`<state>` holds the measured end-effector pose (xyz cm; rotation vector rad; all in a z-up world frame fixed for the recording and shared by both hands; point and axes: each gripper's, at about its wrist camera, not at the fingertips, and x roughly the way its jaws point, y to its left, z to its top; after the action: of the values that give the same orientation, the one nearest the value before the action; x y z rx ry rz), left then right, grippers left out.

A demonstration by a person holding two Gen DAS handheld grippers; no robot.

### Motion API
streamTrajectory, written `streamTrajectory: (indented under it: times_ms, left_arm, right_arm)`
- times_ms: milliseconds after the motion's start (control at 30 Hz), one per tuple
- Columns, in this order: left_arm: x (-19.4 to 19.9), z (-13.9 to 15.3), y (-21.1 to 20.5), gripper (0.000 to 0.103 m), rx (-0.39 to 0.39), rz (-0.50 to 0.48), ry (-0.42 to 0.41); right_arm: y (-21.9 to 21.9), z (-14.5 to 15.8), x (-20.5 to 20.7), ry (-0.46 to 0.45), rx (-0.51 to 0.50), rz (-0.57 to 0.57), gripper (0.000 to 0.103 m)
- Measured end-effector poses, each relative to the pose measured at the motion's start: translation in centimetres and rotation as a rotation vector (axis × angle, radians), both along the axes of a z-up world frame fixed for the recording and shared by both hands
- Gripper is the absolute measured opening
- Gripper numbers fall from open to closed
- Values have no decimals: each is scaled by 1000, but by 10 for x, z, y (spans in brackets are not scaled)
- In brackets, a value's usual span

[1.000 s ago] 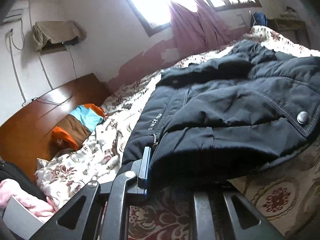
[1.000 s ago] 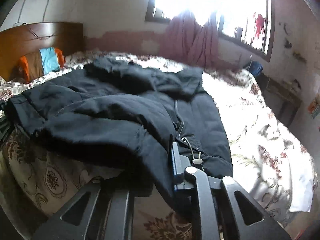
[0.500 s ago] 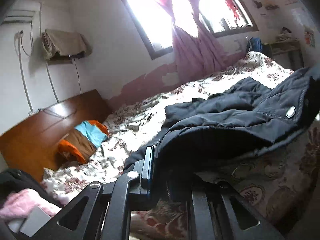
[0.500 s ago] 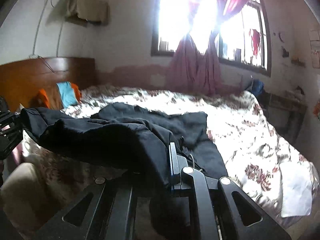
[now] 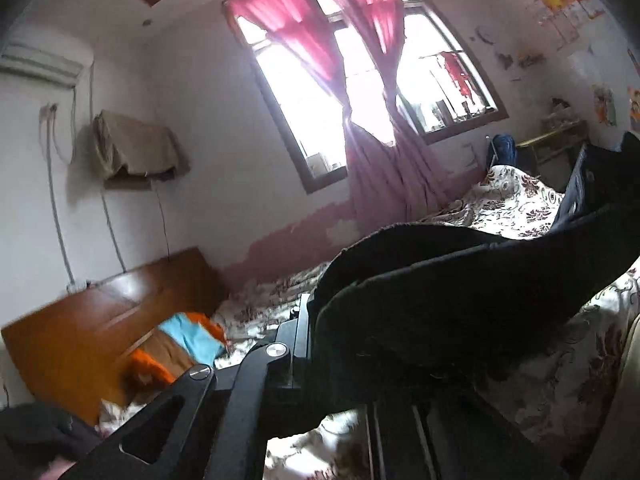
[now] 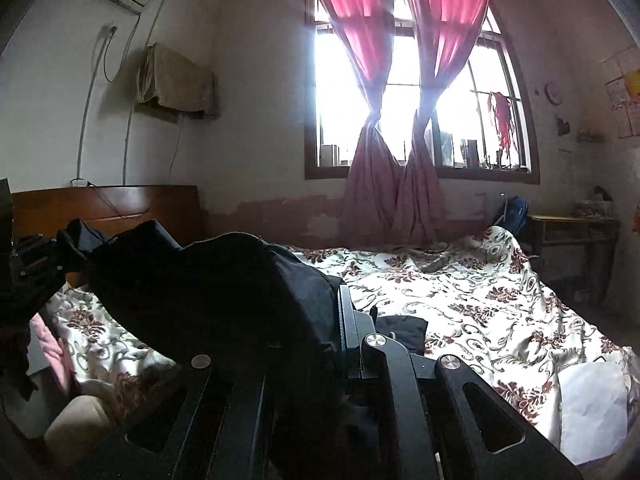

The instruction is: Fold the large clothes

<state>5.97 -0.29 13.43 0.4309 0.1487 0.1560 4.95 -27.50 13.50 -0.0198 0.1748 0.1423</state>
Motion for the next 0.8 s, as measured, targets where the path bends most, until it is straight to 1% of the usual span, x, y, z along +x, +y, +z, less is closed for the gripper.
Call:
streamTrajectory:
  times_ms: [67,133,233,400,533,567,700,767,800]
  left_arm:
    - [10,-1,-7,5,24,-8,5]
    - [26,-2,-8,5,14,-25,27]
    - [46,-2,-5,5,-20,-33,53]
    - [74,-3,-9,5,12,-22,45]
    - [100,-1,-7,5,31,-22,63]
    - [112,-1,-6,5,32,-20,76]
    - [143,-1,4,5,-56,-21,139]
    - [161,-4,7,5,-75,-19,158]
    - [172,-6,8,5,-69,-15,164]
  right_arm:
    - [-3,-4,17,31,4,-12,8]
    - [-6,-8,32,55,9,-22,8]
    - [-5,-7,46,49,-10,-32,8]
    - [-1,1,78,37,-67,-35,8]
    - [0,6,123,47,-102,-20,8]
    - [0,6,133,55,-104,-14,8]
    - [4,2,175,85,-119,-3,8]
    - [7,-1,192,90,-140,-6,8]
    - [9,-2,204,92,-153,-9,8]
